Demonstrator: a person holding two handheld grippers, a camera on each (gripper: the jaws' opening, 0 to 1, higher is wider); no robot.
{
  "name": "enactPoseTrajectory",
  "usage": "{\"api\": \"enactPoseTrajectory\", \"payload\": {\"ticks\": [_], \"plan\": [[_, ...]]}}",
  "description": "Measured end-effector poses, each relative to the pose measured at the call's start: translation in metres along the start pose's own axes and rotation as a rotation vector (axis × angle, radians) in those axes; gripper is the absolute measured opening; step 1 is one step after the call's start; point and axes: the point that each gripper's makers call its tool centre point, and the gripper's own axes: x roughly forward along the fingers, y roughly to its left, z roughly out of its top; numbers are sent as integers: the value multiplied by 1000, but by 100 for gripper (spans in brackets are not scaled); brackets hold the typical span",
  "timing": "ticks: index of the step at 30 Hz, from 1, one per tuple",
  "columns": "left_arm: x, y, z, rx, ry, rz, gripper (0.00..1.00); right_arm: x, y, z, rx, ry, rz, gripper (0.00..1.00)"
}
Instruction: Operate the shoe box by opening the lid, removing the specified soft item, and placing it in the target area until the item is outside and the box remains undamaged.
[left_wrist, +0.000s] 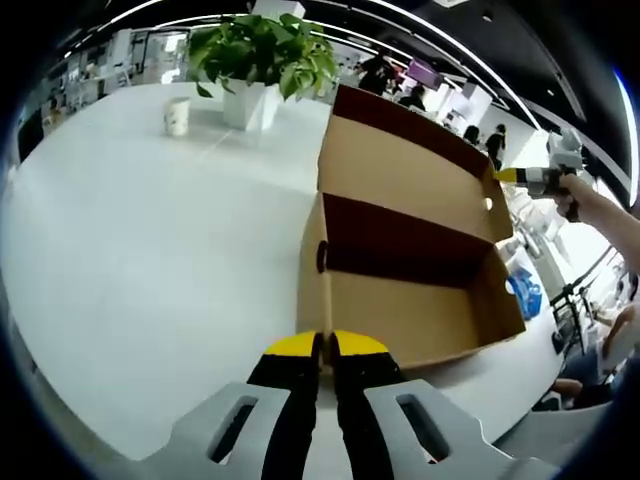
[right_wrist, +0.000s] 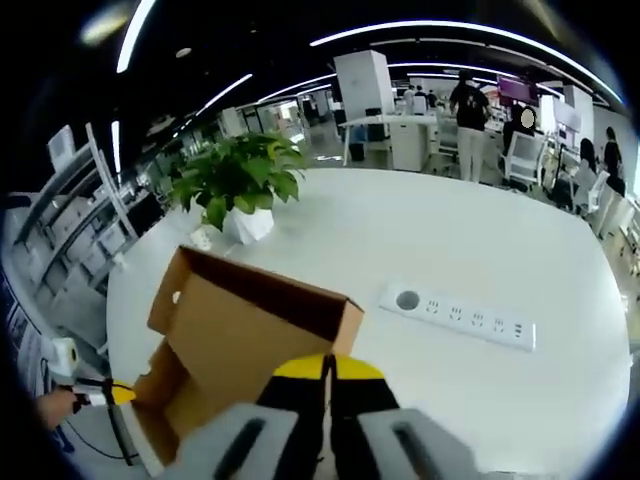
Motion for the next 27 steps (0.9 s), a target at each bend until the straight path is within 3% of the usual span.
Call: {"api": "enactPoseTrajectory", "payload": {"ticks": [9,27], "plan": [[0,0,-1,12,5,-12,2,-15,10,2,-8,-43,8,0],[-2,0,-2,29,5,-38,3,-47,26,-11,2,-115,8,0]]}}
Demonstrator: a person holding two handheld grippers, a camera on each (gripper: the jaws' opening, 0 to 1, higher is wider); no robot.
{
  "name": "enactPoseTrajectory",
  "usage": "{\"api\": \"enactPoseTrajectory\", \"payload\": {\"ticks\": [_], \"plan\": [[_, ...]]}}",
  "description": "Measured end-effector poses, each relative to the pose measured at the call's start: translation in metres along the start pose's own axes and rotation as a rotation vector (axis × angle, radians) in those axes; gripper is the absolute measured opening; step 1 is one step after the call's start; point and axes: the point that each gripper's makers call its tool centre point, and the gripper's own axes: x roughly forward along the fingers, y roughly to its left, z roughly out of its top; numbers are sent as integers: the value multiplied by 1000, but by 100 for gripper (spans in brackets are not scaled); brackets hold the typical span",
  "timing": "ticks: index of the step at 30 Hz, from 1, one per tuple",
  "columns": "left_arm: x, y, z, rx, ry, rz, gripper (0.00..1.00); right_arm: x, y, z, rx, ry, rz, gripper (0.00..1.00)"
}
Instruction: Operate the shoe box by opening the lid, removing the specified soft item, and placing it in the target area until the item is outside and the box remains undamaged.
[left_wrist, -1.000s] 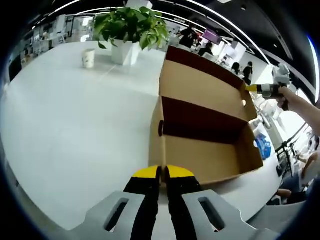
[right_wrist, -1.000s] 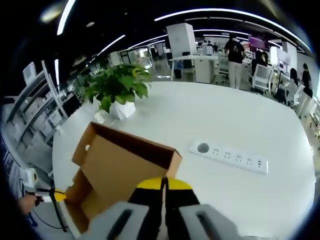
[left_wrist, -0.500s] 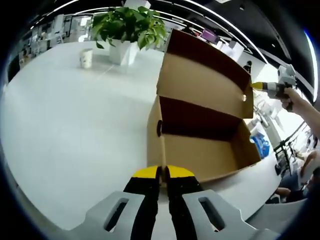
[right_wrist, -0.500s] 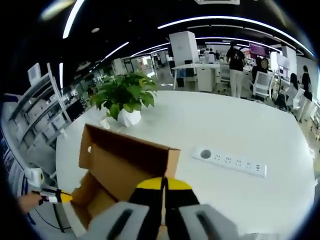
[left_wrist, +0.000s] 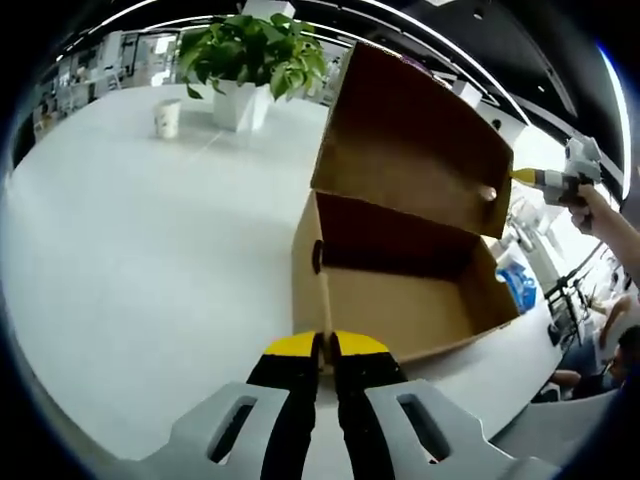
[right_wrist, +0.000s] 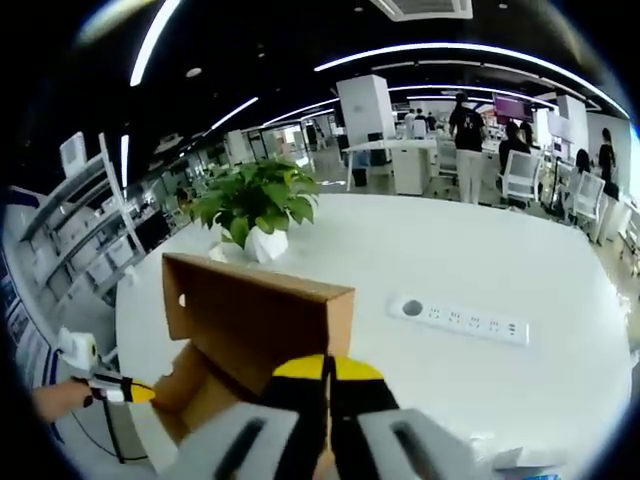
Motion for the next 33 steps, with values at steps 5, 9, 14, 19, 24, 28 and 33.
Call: {"api": "enactPoseTrajectory", "payload": {"ticks": [5,9,14,19,24,28,33], "plan": [[0,-1,0,2,1,-8,3,-9,5,-4,1,-15,1,0],[-1,-2,0,7,1,-12,3,-16,10,-7,-2,-24,-5,0],[-1,-2,0,12,-2,-17,3,-22,12,-11,0,-36,-11,0],[-1,-2,1,12,-1,-26,3,-26,15,-15,12,-44,-12,0],[-1,-1,1,-1,-8,-38,4,-29,16,-17,20,-51,-10,0],[-2,-1,2,-20,-16,-61,4,-31,17,-19,32,-54,-4,0],[-2,-5,1,36,-26,-75,5,-35,19,-23,56,-64,11,0]]}}
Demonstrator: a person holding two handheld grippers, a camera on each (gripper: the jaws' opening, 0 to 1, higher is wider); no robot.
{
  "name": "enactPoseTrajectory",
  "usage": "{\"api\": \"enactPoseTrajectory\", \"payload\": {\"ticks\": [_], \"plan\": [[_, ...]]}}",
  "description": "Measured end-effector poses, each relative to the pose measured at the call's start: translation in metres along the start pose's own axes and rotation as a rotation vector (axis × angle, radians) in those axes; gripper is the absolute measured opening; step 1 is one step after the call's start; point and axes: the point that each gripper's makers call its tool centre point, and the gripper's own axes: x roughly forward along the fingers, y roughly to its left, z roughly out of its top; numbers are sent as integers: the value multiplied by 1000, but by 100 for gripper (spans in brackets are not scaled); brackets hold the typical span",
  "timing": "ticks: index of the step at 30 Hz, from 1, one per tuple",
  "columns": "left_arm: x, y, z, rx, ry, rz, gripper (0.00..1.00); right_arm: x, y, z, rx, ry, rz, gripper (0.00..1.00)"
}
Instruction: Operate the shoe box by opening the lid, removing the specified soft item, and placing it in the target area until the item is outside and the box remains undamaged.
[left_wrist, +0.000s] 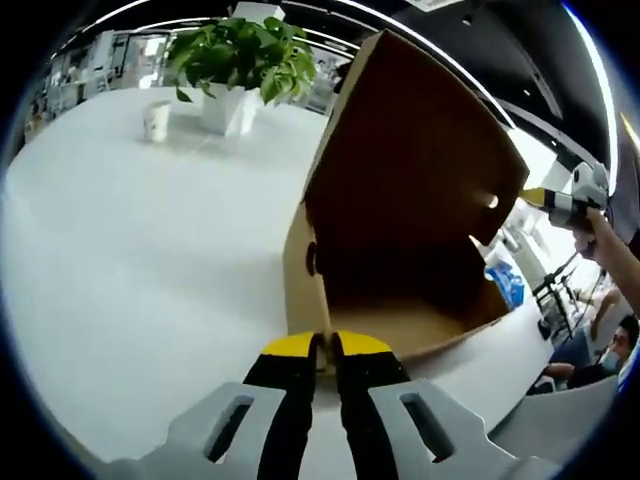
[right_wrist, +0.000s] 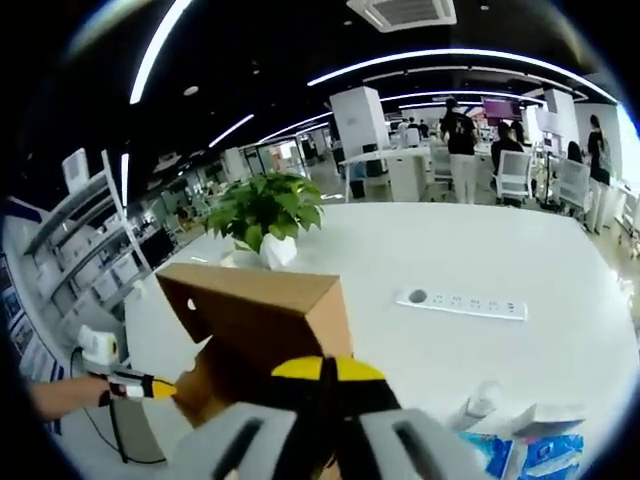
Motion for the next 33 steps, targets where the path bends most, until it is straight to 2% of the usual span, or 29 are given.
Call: {"api": "enactPoseTrajectory", "payload": {"ticks": [12,24,30,33], "plan": [[-8,-11,-4,32,-27,-6,6,-12,6,-11,11,-14,22,0],[-11,-12,-4,49,-23,-5,6,-23,12,-17,9,-42,31,0],[-15,-12,1,71,-32,-6,4,-26,14,-17,2,-53,36,0],[-18,-14,10,80,-54,-10,2,-28,16,-20,2,-52,38,0]]}}
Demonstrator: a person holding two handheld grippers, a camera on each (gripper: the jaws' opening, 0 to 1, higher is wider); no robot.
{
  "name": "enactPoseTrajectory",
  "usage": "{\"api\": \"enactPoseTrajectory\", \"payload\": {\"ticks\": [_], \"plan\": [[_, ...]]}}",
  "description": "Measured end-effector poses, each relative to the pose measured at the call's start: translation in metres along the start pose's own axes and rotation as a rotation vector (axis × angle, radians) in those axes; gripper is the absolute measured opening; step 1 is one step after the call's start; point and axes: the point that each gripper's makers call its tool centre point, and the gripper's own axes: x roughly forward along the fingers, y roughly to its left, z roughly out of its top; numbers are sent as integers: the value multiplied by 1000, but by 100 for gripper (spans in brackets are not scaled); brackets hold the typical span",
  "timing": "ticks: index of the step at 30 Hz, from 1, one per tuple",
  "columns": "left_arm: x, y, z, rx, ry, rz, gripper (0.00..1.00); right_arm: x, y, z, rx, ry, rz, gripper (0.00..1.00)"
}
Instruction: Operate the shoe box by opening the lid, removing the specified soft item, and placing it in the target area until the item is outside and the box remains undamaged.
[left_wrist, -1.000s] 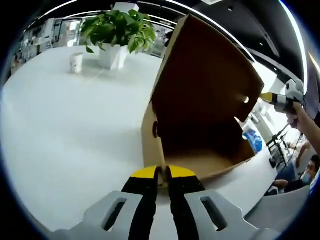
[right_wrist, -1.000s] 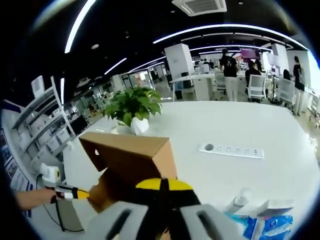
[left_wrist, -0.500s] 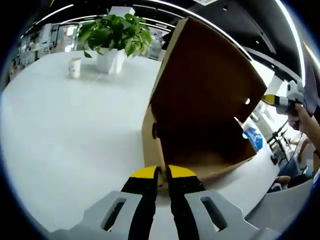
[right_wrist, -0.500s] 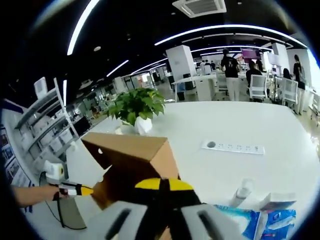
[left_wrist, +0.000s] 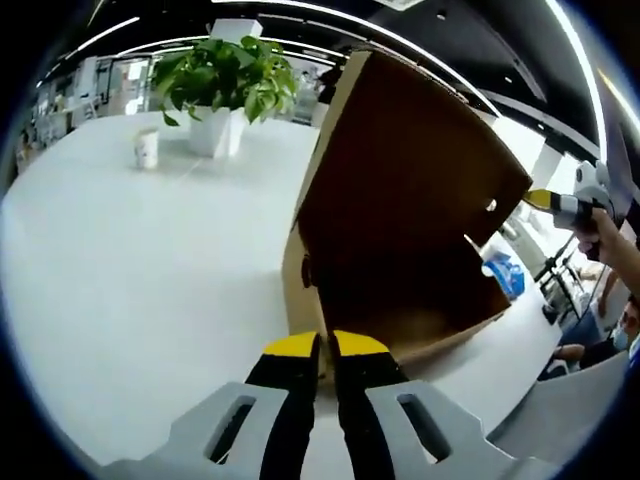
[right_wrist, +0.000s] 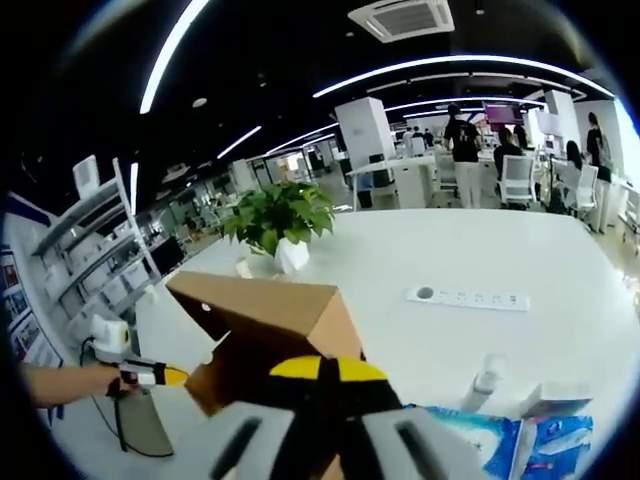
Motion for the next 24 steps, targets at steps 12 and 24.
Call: {"api": "enactPoseTrajectory", "payload": {"ticks": [12,24], "plan": [[-5,-25,43,90,-72,-54,4,-5,3,-9,8,-10,7,0],[-20,-32,84,157,-143,-44,14,-9,7,-22,8,-4,22,0]]}}
